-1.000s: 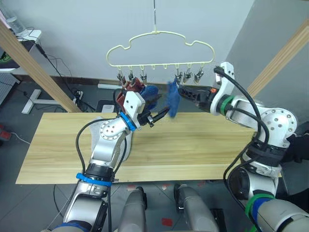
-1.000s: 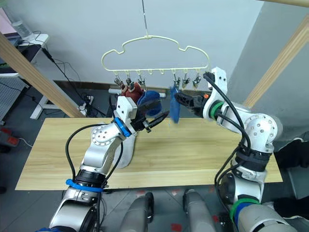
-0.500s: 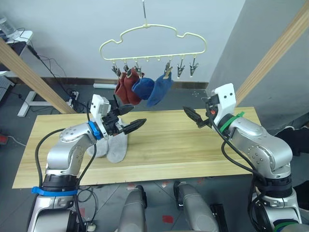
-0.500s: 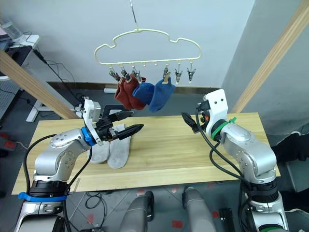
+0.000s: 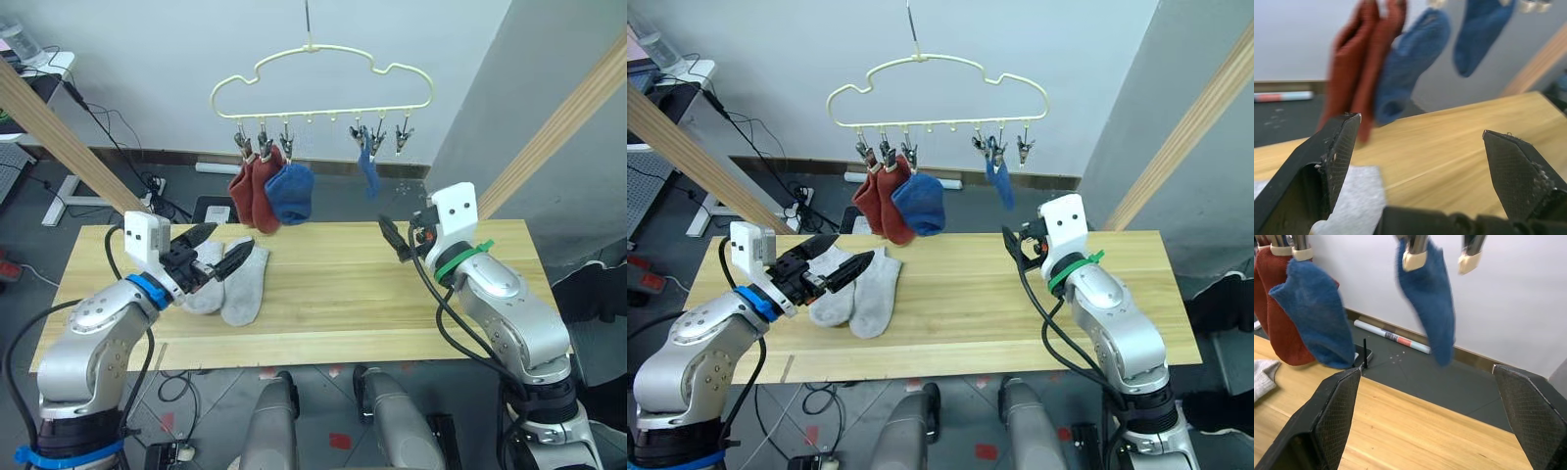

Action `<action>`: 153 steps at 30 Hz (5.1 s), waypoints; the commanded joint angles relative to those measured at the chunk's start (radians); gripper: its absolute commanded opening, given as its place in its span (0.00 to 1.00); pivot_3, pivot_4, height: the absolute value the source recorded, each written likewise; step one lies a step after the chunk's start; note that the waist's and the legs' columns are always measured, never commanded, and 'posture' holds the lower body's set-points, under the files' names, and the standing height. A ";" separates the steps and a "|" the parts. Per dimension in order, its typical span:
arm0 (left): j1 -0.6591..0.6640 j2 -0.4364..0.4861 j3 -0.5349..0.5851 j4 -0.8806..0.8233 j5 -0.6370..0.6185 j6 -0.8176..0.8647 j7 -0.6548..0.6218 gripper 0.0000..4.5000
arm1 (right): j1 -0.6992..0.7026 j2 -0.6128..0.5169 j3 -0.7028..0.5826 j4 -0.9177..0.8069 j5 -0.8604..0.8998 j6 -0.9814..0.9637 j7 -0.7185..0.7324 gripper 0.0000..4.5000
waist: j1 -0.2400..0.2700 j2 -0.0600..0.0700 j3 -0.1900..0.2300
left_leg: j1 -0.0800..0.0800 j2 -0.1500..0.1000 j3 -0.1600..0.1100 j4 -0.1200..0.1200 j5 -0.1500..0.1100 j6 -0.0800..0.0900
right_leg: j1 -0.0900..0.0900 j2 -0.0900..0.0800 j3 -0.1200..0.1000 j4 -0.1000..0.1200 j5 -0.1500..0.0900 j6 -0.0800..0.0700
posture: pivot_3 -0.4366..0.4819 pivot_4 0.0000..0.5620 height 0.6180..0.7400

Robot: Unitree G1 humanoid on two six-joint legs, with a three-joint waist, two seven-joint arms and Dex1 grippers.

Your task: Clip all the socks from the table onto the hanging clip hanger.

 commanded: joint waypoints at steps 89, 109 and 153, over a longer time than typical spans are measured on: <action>-0.032 0.057 0.022 -0.144 -0.265 -0.078 -0.109 0.99 | -0.118 0.174 -0.021 0.032 -0.163 -0.153 0.032 1.00 | 0.047 0.000 0.000 | -0.003 0.000 -0.002 0.001 -0.001 -0.002 | 0.000 0.003 -0.003 -0.004 0.001 0.000 | 0.57 0.63 1.00; -0.048 0.066 0.018 -0.157 -0.321 -0.050 -0.112 1.00 | -0.216 0.222 -0.021 0.156 -0.185 -0.209 -0.018 0.92 | 0.048 0.000 0.000 | -0.003 0.000 -0.002 0.001 -0.001 -0.002 | 0.000 0.003 -0.003 -0.002 0.001 0.000 | 0.58 0.62 1.00; -0.049 0.059 0.001 -0.157 -0.288 -0.062 -0.101 1.00 | -0.352 0.242 -0.058 0.416 -0.237 -0.290 -0.104 0.67 | 0.049 0.000 0.000 | -0.003 -0.001 -0.002 0.001 -0.001 -0.002 | 0.000 0.003 -0.003 -0.002 0.001 0.000 | 0.60 0.58 1.00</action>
